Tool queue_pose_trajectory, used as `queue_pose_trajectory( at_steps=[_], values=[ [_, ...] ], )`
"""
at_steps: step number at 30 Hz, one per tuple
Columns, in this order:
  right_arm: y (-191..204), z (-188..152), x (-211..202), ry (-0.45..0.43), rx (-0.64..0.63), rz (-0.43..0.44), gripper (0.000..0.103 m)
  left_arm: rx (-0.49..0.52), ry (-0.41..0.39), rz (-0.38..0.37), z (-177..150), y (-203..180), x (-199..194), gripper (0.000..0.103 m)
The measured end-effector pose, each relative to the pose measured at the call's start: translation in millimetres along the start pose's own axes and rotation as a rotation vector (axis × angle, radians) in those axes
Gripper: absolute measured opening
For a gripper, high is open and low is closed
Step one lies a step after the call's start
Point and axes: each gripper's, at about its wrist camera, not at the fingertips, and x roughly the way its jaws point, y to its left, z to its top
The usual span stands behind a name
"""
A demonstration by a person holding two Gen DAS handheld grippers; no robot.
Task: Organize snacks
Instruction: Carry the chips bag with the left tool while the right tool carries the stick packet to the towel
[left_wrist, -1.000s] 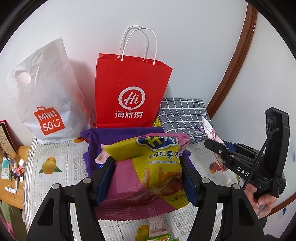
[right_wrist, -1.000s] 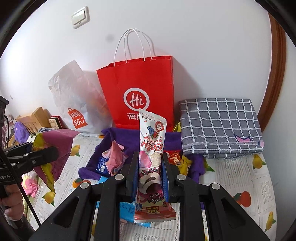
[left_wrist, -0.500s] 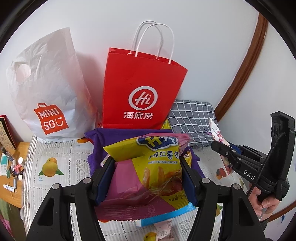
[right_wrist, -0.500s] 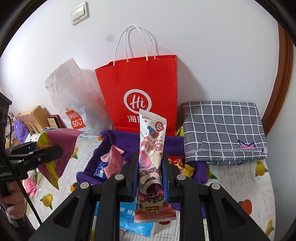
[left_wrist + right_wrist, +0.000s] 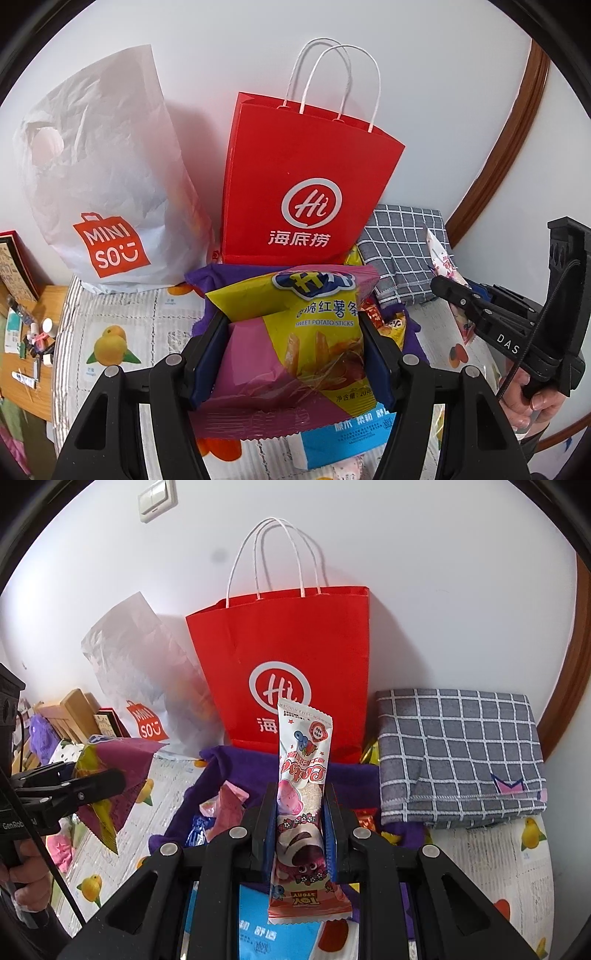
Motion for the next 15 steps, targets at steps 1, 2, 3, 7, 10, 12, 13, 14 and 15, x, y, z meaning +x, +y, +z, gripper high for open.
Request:
queue_pose_trajectory(
  at_steps=[1, 2, 3, 7, 10, 12, 13, 14, 15],
  values=[
    [0.8, 1.5, 1.8, -0.001, -0.005, 0.001, 0.021, -0.001, -0.001, 0.001, 1.6, 1.6, 1.1, 0.065],
    [1.3, 2.8, 3.6, -0.001, -0.009, 0.001, 0.021, -0.002, -0.001, 0.003, 3.2, 3.3, 2.6, 0.065],
    [1.7, 3.5, 5.3, 0.0, -0.014, 0.0, 0.021, -0.003, 0.0, 0.003, 4.4, 4.6, 4.0, 0.065],
    [-0.9, 4.3, 17.3, 0.014, -0.024, -0.007, 0.021, -0.018, 0.011, 0.008, 9.7, 12.4, 15.7, 0.065],
    [-6.1, 3.4, 28.2, 0.031, -0.017, -0.013, 0.021, -0.032, 0.031, 0.005, 11.8, 17.3, 26.2, 0.065],
    [-11.5, 2.7, 38.6, 0.051, -0.008, -0.018, 0.021, -0.041, 0.043, 0.001, 12.5, 19.7, 34.2, 0.065],
    [-14.7, 2.3, 44.7, 0.066, -0.003, -0.024, 0.021, -0.046, 0.056, -0.001, 12.7, 20.4, 39.5, 0.065],
    [-17.8, 1.9, 49.7, 0.074, 0.002, -0.026, 0.021, -0.047, 0.063, -0.001, 12.7, 21.0, 43.8, 0.065],
    [-19.9, 1.4, 53.4, 0.08, 0.005, -0.025, 0.021, -0.049, 0.071, -0.001, 13.0, 21.6, 48.8, 0.064]
  ],
)
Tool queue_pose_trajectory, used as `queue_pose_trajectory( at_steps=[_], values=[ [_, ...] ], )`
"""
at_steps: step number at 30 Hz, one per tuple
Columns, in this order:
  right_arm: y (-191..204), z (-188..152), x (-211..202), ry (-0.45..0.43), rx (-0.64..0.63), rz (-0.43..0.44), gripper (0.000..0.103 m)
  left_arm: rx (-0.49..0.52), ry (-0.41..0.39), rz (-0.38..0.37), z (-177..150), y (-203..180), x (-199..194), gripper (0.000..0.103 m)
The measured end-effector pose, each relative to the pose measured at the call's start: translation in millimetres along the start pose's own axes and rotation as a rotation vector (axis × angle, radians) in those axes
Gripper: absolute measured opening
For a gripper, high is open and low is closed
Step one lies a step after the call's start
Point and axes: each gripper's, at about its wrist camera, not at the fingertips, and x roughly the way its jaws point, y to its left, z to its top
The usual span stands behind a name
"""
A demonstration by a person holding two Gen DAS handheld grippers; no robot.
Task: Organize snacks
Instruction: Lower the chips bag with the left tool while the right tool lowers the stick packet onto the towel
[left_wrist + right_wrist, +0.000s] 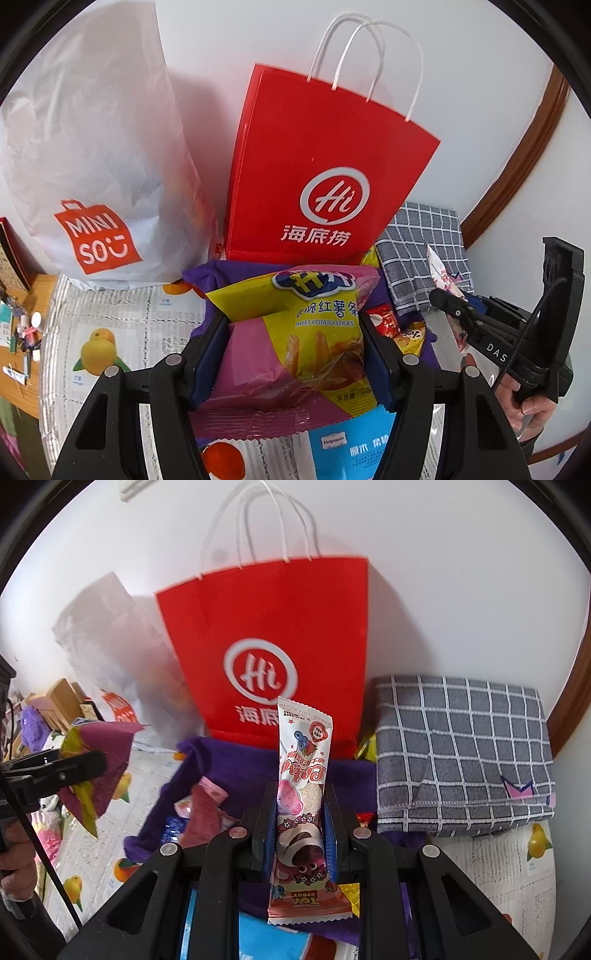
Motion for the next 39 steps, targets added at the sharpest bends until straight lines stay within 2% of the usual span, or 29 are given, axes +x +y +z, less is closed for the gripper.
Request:
queue_pose_trajectory(
  at_steps=[9, 13, 25, 29, 32, 39],
  values=[
    [-16.8, -7.1, 39.4, 0.097, 0.023, 0.017, 0.022, -0.02, 0.04, 0.02, 14.7, 8.8, 28.5, 0.065],
    [-19.5, -11.6, 53.0, 0.139, 0.037, 0.044, 0.022, -0.036, 0.056, 0.001, 17.8, 14.7, 38.2, 0.064],
    [-6.3, -23.2, 88.6, 0.24, 0.0, 0.065, 0.022, -0.082, 0.127, -0.028, 11.0, 26.0, 71.5, 0.065],
    [-2.6, -28.3, 101.2, 0.275, -0.015, 0.053, 0.022, -0.084, 0.155, -0.023, 6.1, 25.2, 84.5, 0.064],
    [-3.5, -31.2, 108.7, 0.295, -0.016, 0.011, 0.022, -0.086, 0.158, -0.024, 3.2, 22.8, 91.8, 0.065],
    [-6.3, -33.7, 122.8, 0.308, -0.017, -0.058, 0.022, -0.078, 0.203, -0.064, -6.8, 10.6, 114.8, 0.065]
  ],
)
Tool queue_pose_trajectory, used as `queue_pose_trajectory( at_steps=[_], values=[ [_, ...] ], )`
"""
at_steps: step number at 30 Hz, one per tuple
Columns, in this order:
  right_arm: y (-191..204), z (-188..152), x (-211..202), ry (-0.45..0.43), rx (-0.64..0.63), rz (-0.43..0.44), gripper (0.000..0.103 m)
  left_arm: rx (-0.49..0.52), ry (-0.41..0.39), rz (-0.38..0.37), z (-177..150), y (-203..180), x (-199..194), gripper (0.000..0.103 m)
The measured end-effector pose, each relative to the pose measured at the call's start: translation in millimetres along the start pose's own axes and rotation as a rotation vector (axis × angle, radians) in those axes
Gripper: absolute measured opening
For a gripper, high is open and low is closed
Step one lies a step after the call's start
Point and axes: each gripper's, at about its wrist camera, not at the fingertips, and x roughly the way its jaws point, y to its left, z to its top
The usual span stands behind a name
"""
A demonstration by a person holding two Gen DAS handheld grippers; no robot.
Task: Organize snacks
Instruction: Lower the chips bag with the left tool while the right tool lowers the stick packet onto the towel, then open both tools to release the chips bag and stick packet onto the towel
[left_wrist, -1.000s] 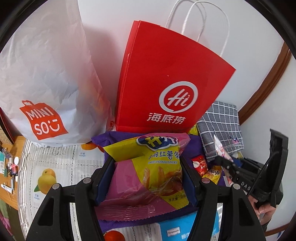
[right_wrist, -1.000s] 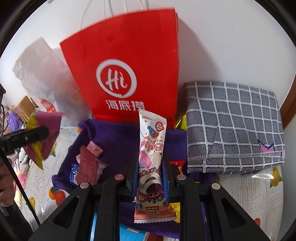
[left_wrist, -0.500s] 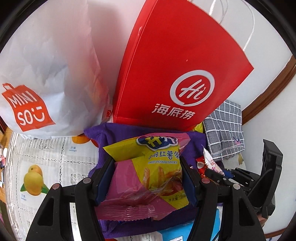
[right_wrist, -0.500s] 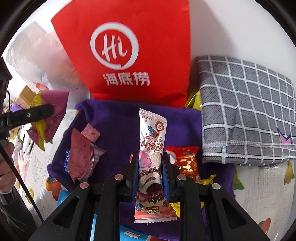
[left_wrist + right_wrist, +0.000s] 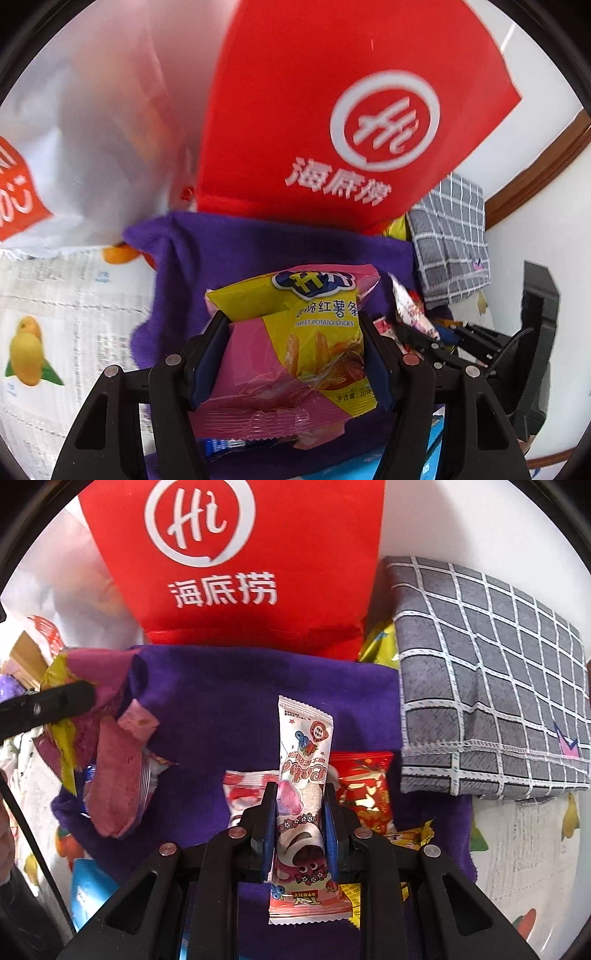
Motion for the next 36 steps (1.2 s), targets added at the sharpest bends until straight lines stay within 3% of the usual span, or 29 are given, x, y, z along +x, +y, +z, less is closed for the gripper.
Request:
queue_pose_trajectory(
  at_steps=[11, 18, 22, 27, 30, 36],
  values=[
    [1.5, 0.0, 10.5, -0.007, 0.011, -0.017, 0.023, 0.001, 0.006, 0.015, -3.0, 0.1, 11.1, 0.065],
    [7.8, -1.5, 2.1, -0.006, -0.01, -0.005, 0.033, 0.029, 0.034, 0.021, -4.9, -4.9, 18.5, 0.066],
    [4.8, -1.0, -12.9, -0.026, -0.006, 0.012, 0.039, 0.072, 0.023, 0.045, -5.9, -12.5, 13.1, 0.067],
    [-3.2, -0.5, -38.0, -0.07, -0.007, 0.013, 0.041, 0.082, -0.009, 0.074, -7.9, -15.8, 1.4, 0.081],
    [-6.7, -0.5, -56.1, -0.11, -0.001, 0.016, 0.046, 0.053, -0.02, 0.097, -12.4, -13.2, -9.8, 0.081],
    [1.7, -2.2, -83.5, -0.165, -0.007, 0.022, 0.046, 0.053, -0.025, 0.157, -32.7, -17.2, -39.9, 0.081]
  ],
)
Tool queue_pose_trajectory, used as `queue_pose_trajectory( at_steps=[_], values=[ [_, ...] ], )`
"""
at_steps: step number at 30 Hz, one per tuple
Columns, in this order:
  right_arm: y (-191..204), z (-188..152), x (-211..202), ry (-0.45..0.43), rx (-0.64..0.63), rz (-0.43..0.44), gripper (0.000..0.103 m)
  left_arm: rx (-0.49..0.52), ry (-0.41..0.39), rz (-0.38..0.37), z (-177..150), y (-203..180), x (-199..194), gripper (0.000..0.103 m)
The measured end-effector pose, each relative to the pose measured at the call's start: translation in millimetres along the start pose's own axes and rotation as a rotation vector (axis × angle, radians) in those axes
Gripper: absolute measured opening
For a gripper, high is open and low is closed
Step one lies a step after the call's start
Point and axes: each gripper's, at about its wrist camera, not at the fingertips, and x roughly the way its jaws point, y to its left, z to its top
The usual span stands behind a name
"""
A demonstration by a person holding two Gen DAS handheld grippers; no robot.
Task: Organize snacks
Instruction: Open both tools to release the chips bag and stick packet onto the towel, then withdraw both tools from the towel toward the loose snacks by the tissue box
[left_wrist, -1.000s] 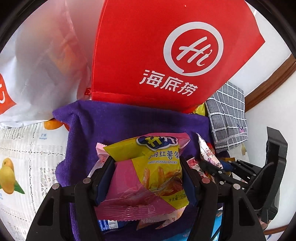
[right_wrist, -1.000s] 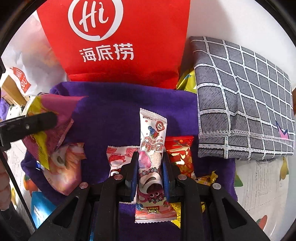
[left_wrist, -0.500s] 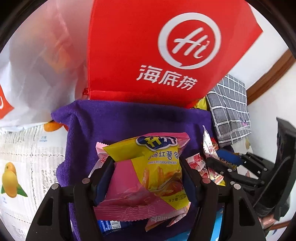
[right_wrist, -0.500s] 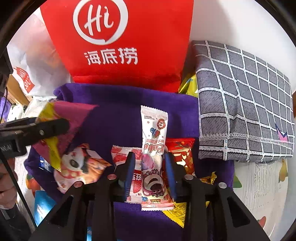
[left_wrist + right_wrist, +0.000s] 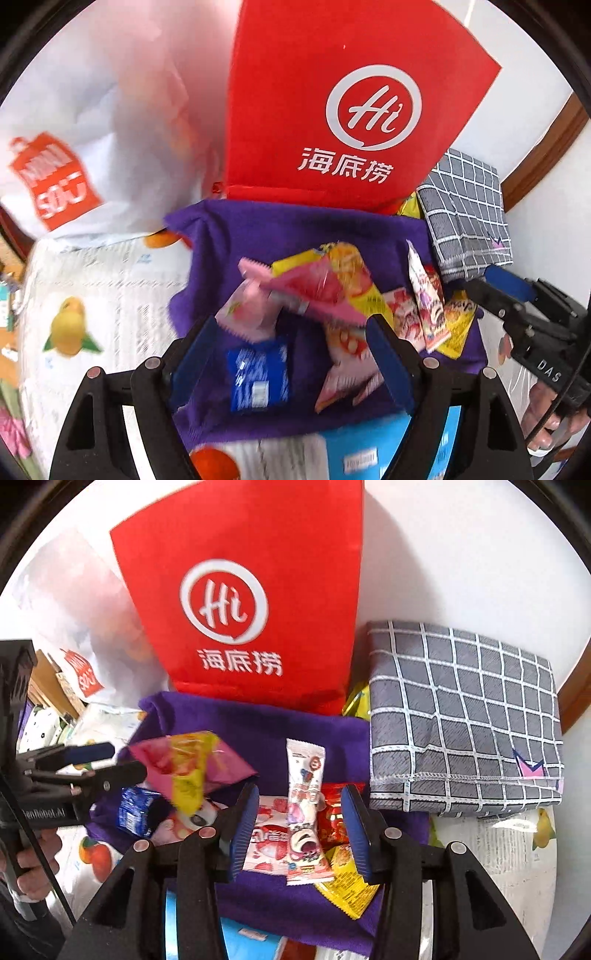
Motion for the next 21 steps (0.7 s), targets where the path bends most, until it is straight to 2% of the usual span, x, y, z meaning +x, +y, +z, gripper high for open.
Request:
queue_pose_trajectory(
  at_steps=[4, 6, 9, 12, 17, 21],
  values=[
    [14.6, -2.0, -21.5, -0.034, -0.018, -0.006, 0.047, 0.029, -0.038, -0.002, -16.4, -3.8, -31.1, 0.081],
    [21.0, -8.9, -37.6, -0.07, -0.015, -0.006, 0.051, 0.042, -0.069, -0.023, -24.6, -5.2, -47.9, 0.081],
    [26.3, -22.5, -59.2, -0.107, -0.015, -0.006, 0.054, 0.045, -0.113, -0.122, -40.2, -6.7, -75.8, 0.081],
    [27.1, -40.7, -82.5, -0.154, -0.012, -0.035, 0.054, 0.038, -0.158, -0.153, -56.1, -9.4, -100.3, 0.081],
    [19.7, -78.5, -112.5, -0.192, 0.039, -0.035, 0.054, 0.051, -0.21, -0.126, -85.7, -16.5, -134.5, 0.081],
    [17.7, -105.8, -119.4, -0.106, 0.085, -0.005, 0.054, 0.031, -0.214, -0.091, -106.7, -18.8, -150.5, 0.081]
  ],
)
